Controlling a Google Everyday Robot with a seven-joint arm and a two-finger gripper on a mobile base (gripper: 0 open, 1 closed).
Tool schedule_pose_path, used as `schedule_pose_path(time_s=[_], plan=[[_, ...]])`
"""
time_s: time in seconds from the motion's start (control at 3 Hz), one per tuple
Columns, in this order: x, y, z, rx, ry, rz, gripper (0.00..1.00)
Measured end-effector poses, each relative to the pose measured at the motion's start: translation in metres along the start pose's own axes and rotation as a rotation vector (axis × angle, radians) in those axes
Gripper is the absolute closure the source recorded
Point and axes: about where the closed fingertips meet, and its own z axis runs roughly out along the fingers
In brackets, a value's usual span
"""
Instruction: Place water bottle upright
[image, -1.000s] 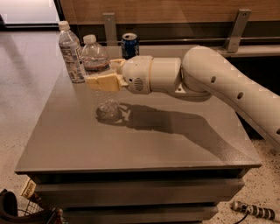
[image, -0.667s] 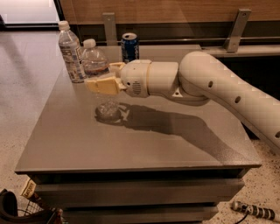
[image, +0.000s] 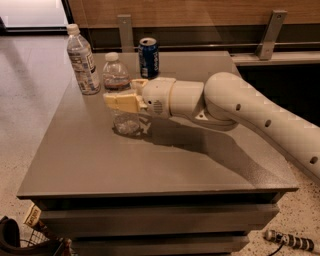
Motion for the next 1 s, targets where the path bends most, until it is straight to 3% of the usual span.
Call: schedule_pose_path(time_s=[1.0], plan=[[-0.0014, -0.0008, -0.0006, 0.002, -0.002, 0.001, 1.00]])
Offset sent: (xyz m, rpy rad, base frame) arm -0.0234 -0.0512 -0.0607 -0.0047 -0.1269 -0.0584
